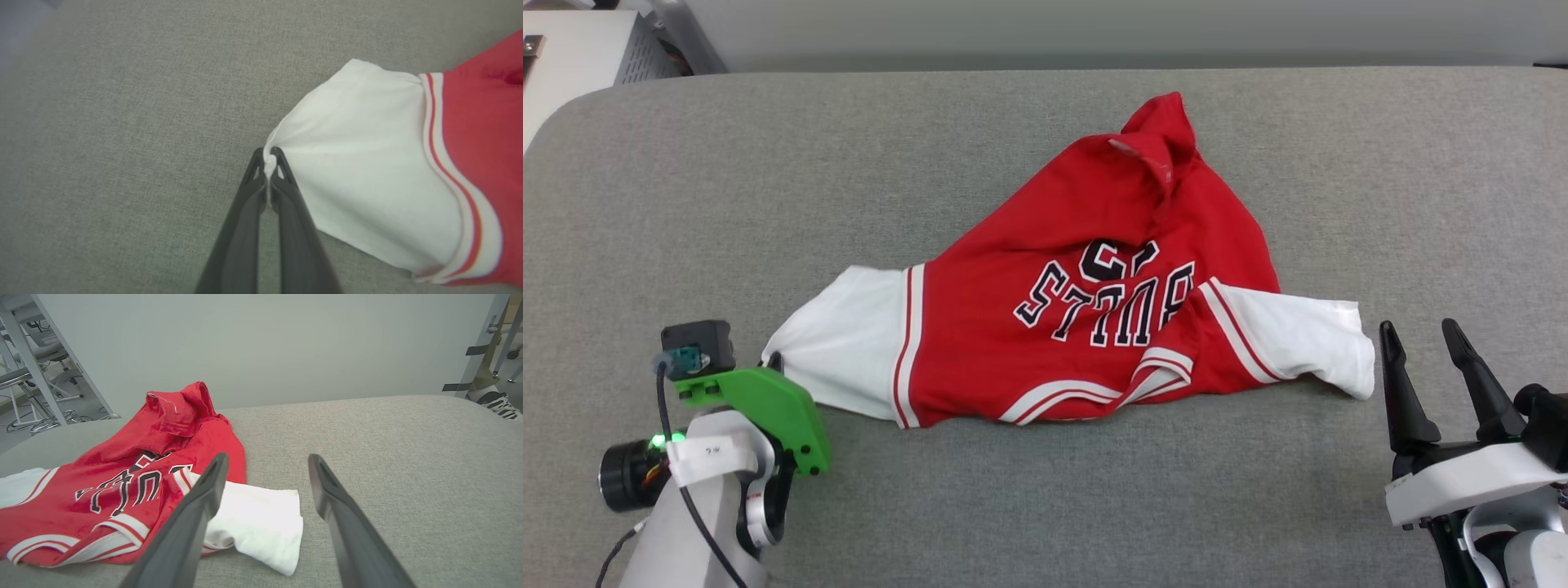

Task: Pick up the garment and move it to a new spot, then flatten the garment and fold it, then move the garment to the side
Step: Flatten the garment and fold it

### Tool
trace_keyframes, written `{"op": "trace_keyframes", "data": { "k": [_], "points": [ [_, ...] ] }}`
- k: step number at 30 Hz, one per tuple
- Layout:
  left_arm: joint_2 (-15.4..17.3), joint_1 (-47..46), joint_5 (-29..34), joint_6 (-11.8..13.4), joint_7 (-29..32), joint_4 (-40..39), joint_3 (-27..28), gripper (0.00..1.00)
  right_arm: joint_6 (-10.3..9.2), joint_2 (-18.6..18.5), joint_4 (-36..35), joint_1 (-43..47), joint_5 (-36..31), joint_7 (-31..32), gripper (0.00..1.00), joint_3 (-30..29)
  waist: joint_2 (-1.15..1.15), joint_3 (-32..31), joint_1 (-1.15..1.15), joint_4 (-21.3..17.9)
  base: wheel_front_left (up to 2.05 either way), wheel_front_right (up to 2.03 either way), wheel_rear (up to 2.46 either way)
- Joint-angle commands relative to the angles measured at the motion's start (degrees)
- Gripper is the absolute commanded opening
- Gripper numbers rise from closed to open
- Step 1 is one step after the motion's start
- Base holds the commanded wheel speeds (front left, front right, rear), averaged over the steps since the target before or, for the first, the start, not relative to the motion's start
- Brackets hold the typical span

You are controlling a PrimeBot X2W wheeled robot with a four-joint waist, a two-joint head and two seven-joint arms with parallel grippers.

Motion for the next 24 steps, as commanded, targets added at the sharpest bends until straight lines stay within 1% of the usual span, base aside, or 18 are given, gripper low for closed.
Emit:
{"op": "trace_keyframes", "data": {
  "k": [1,7,8,9,11,14,17,19,21,24],
  "points": [
    [0.54,1.51,-0.75,0.56,-0.13,-0.27,0.74,0.00,-0.05,0.02,0.32,0.35,-0.35,0.47,1.00,-0.19,0.00,-0.61,0.00,0.81,0.00,0.00,0.00],
    [-0.39,4.97,-3.11,-0.04,3.59,1.32,0.32,0.00,-0.05,0.11,1.08,0.39,-0.66,2.71,1.00,-0.47,0.00,-1.01,0.00,1.84,0.00,0.00,0.00],
    [-0.53,5.14,-3.19,-0.04,3.85,1.55,0.12,0.43,-0.05,0.12,1.17,0.39,-0.69,2.98,1.00,-0.51,0.00,-1.12,0.00,1.98,0.00,0.00,0.00],
    [-0.61,5.15,-3.16,0.00,3.83,1.68,-0.02,1.00,-0.05,0.14,1.27,0.42,-0.70,3.23,1.00,-0.54,0.00,-1.25,0.00,2.09,0.00,0.00,0.00],
    [-0.88,4.98,-2.98,0.14,2.94,1.70,-0.23,1.00,-0.05,0.17,1.49,0.60,-0.71,3.80,1.00,-0.65,0.00,-1.65,0.00,2.41,0.00,0.00,0.00],
    [-1.22,4.36,-2.54,0.25,-0.06,0.82,-0.25,1.00,-0.05,0.00,1.74,1.06,-0.79,4.64,1.00,-0.77,0.00,-2.54,0.00,3.01,0.00,0.00,0.00],
    [-1.31,3.93,-1.95,-0.74,-4.55,-0.81,-0.57,1.00,-0.05,-0.35,1.81,1.22,-0.70,5.45,1.00,-1.09,0.00,-3.53,0.00,3.55,0.00,0.00,0.00],
    [-1.37,3.98,-1.73,-3.05,-7.84,-2.27,-1.69,1.00,-0.05,-0.65,1.64,1.38,-0.70,6.04,1.00,-1.28,0.00,-4.27,0.00,4.01,0.00,0.00,0.00],
    [-1.58,4.16,-1.53,-4.71,-11.75,-3.70,-2.29,1.00,-0.05,-0.97,1.33,1.55,-0.68,6.76,1.00,-1.51,0.00,-4.90,0.00,4.61,0.00,0.00,0.00],
    [-1.57,4.64,-0.11,-8.80,-19.41,-6.15,-4.84,1.00,-0.05,-1.85,0.90,1.84,-0.51,8.77,1.00,-1.62,0.00,-5.79,0.00,5.62,0.00,0.00,0.00]
  ]
}}
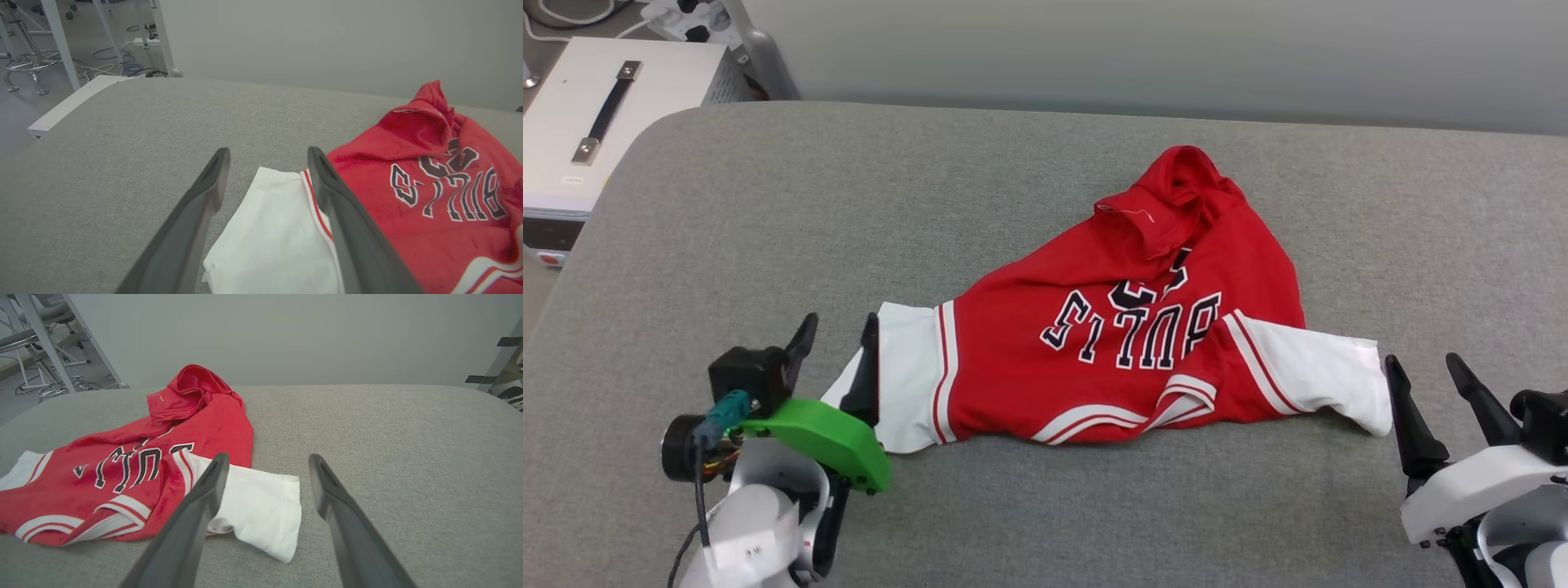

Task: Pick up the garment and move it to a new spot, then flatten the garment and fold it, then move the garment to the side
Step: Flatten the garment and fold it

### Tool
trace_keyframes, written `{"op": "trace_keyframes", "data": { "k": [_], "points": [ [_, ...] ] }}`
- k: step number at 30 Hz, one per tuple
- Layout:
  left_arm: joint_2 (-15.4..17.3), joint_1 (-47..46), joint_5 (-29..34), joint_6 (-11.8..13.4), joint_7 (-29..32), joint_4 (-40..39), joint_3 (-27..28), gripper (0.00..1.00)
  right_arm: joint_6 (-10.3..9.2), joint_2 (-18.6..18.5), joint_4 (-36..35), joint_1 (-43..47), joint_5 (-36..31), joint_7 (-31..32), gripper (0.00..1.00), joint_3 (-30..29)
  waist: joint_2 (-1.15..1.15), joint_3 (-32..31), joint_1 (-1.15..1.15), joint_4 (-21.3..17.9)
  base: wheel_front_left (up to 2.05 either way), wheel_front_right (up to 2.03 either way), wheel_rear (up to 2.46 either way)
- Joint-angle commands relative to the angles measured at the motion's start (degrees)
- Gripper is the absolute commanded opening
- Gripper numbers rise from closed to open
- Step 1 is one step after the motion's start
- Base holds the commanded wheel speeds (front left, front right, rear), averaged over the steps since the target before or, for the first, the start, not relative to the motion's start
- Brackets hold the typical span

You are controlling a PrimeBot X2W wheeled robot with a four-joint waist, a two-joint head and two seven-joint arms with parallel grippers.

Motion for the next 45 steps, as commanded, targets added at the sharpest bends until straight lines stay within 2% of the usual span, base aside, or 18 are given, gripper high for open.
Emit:
{"op": "trace_keyframes", "data": {
  "k": [1,3,6,9,15,21,27,40,41,42,43,45],
  "points": [
    [0.15,0.51,1.22,-1.89,-2.68,-0.79,-1.34,1.00,-0.05,-0.57,-0.40,0.67,0.18,1.16,1.00,-0.05,0.00,-1.06,0.00,1.19,0.00,0.00,0.00],
    [-0.15,1.51,1.78,-3.72,-7.86,-1.79,-2.66,1.00,-0.05,-1.67,-0.72,0.59,0.43,4.11,1.00,-0.03,0.00,-1.41,0.00,1.76,0.00,0.00,0.00],
    [-0.59,2.85,2.80,-4.38,-10.73,-3.42,-3.11,1.00,-0.05,-3.29,-0.95,0.11,0.98,10.10,1.00,-0.65,0.00,-1.64,0.00,2.69,0.00,0.00,0.00],
    [-1.27,3.95,3.76,-4.98,-11.42,-5.43,-3.63,1.00,-0.05,-4.68,-0.84,-1.20,2.00,18.29,1.00,-2.10,0.00,-1.39,0.00,3.71,0.00,0.00,0.00],
    [-2.09,3.73,5.13,-5.92,-11.56,-6.76,-3.79,1.00,-0.05,-8.58,0.41,-7.41,4.92,39.48,1.00,-2.85,0.00,0.43,0.00,5.73,0.00,0.00,0.00],
    [-3.58,2.27,5.31,-6.71,-11.57,-6.93,-4.49,1.00,-0.05,-12.21,4.42,-14.78,5.64,51.83,1.00,-2.22,0.00,3.32,0.00,8.25,0.00,0.00,0.00],
    [-4.42,1.21,5.36,-7.17,-11.58,-6.63,-4.83,1.00,-0.05,-13.78,9.61,-19.10,5.84,55.37,1.00,-1.37,0.00,5.83,0.00,10.76,0.00,0.00,0.00],
    [-5.72,-0.69,5.62,-7.46,-11.58,-6.03,-5.29,1.00,-0.05,-16.11,17.45,-18.40,7.15,54.63,1.00,4.90,0.00,8.92,0.00,13.96,0.00,0.00,0.00],
    [-5.73,-0.70,5.65,-7.47,-11.58,-5.96,-5.20,1.00,-0.05,-16.04,18.01,-18.05,7.72,54.86,0.89,5.40,0.00,8.94,0.00,14.02,0.00,0.00,0.00],
    [-5.73,-0.70,5.68,-7.47,-11.58,-5.89,-5.14,1.00,-0.05,-15.97,18.23,-17.83,8.25,54.98,0.04,5.75,0.00,8.93,0.00,14.05,0.00,0.00,0.00],
    [-5.73,-0.67,5.72,-7.48,-11.58,-5.82,-5.06,1.00,-0.05,-16.01,18.37,-17.66,8.80,54.89,0.00,6.04,0.00,8.87,0.00,14.01,0.00,0.00,0.00],
    [-5.64,-0.48,5.71,-7.48,-11.58,-5.64,-4.78,1.00,-0.05,-16.12,18.41,-17.57,9.46,54.04,0.00,6.28,0.00,8.52,0.00,13.67,0.00,0.00,0.00]
  ]
}}
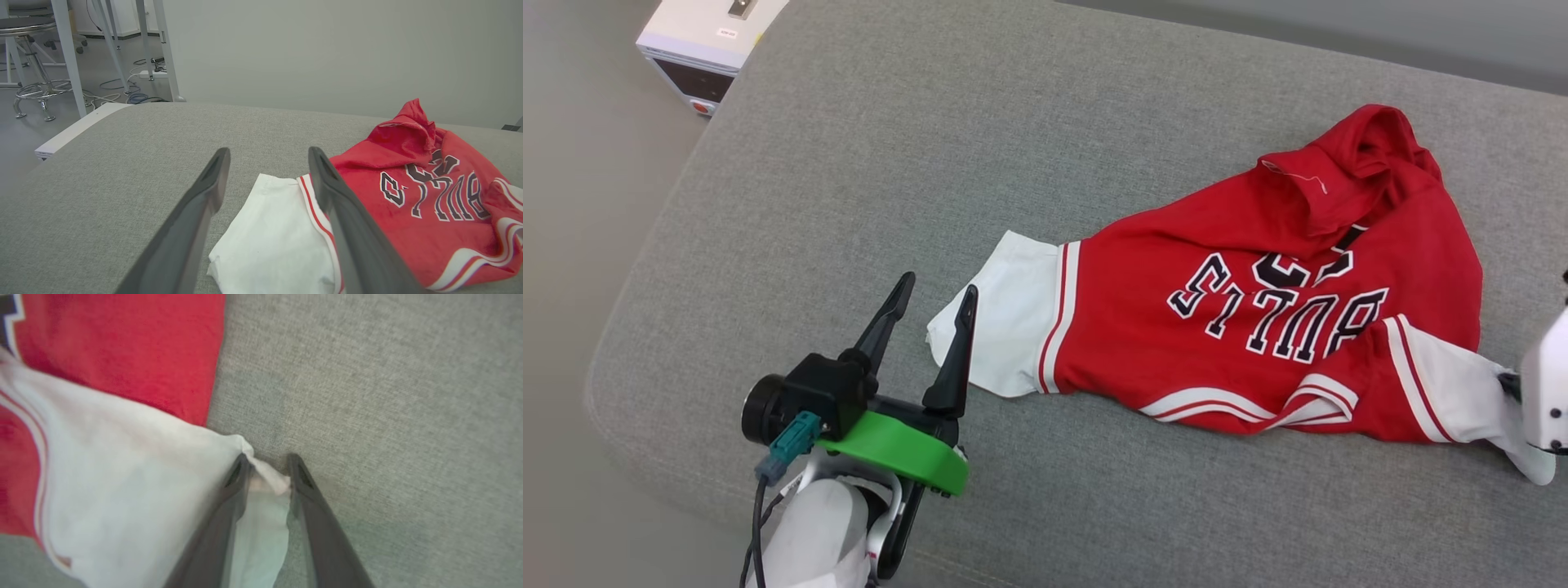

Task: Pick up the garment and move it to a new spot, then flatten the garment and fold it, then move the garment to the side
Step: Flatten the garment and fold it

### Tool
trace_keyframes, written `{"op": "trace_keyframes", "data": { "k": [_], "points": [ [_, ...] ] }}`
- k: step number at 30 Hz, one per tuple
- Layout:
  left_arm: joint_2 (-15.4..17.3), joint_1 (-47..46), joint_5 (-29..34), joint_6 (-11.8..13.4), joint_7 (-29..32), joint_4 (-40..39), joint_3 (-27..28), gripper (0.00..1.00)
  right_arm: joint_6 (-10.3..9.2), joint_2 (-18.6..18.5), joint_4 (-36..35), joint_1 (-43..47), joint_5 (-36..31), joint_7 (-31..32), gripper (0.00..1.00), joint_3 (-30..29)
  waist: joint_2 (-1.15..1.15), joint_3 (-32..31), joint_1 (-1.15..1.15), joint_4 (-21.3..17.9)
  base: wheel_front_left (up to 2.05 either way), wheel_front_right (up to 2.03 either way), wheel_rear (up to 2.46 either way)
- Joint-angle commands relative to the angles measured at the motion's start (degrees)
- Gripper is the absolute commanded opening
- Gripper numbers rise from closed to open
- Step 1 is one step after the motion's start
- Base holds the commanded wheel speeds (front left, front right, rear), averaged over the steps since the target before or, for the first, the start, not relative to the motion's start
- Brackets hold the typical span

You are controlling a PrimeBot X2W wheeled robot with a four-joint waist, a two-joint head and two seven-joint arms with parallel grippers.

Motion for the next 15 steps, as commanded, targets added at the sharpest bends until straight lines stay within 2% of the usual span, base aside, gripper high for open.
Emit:
{"op": "trace_keyframes", "data": {
  "k": [1,15],
  "points": [
    [0.04,-0.33,0.48,-0.14,-0.32,0.38,0.38,1.00,-0.04,1.55,2.06,1.81,0.61,-0.53,0.00,1.50,0.00,-0.60,0.00,-0.55,0.00,0.00,0.00],
    [0.61,1.66,-0.35,-0.15,-0.32,3.45,2.09,1.00,-0.04,-2.31,-5.06,3.75,2.80,-18.77,0.00,0.24,0.00,-8.51,0.00,-5.85,0.00,0.00,0.00]
  ]
}}
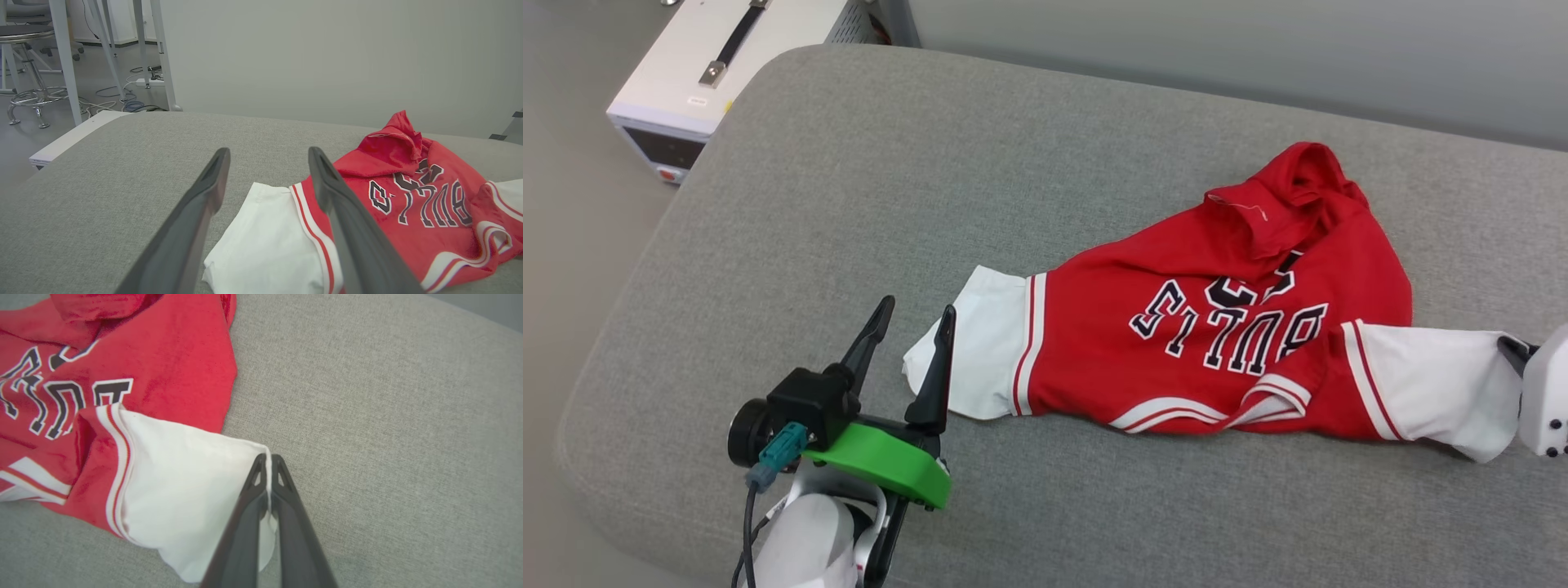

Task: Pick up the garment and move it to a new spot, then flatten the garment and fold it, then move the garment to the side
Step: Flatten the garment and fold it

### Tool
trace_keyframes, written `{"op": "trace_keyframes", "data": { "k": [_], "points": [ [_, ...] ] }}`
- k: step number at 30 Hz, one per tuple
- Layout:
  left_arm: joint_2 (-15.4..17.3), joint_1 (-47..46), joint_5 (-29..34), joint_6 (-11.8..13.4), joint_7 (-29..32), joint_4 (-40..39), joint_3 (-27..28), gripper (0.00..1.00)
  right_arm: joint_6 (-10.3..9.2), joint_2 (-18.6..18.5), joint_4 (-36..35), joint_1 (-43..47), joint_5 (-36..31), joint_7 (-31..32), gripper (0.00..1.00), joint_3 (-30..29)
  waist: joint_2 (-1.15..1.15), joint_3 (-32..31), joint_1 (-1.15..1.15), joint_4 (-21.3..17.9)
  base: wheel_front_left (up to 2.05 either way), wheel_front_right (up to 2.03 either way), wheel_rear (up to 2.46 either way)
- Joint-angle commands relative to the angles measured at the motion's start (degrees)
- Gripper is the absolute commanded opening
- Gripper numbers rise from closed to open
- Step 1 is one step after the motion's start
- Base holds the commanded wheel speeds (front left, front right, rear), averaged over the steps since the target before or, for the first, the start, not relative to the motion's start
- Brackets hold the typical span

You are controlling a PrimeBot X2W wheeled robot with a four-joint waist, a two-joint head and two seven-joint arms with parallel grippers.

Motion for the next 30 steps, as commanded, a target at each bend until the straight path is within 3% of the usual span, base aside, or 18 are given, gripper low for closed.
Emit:
{"op": "trace_keyframes", "data": {
  "k": [1,13,21,25,30],
  "points": [
    [0.39,1.01,-0.21,-0.15,-0.32,0.29,0.33,1.00,-0.04,-0.52,-1.18,1.16,0.54,-2.00,0.00,-0.84,0.00,-2.81,0.00,-2.47,0.00,0.00,0.00],
    [0.49,3.27,-0.27,-0.15,-0.32,-0.04,2.24,1.00,-0.04,-3.29,-11.86,10.36,-2.86,-20.44,0.00,-7.92,0.00,-4.44,0.00,-6.63,0.00,0.00,0.00],
    [0.58,3.51,-0.54,-0.15,-0.33,0.64,1.95,1.00,-0.04,-6.10,-17.46,23.17,1.39,-27.45,0.00,2.11,0.00,-4.47,0.00,-8.12,0.00,0.00,0.00],
    [0.96,3.85,-0.81,-0.15,-0.33,1.28,2.02,1.00,-0.04,-10.91,-15.94,27.55,1.80,-27.42,0.00,8.57,0.00,-4.93,0.00,-8.81,0.00,0.00,0.00],
    [1.45,3.62,-0.98,-0.15,-0.33,2.39,1.22,1.00,-0.04,-15.75,-11.63,26.77,-0.53,-28.46,0.00,15.01,0.00,-5.41,0.00,-9.29,0.00,0.00,0.00]
  ]
}}
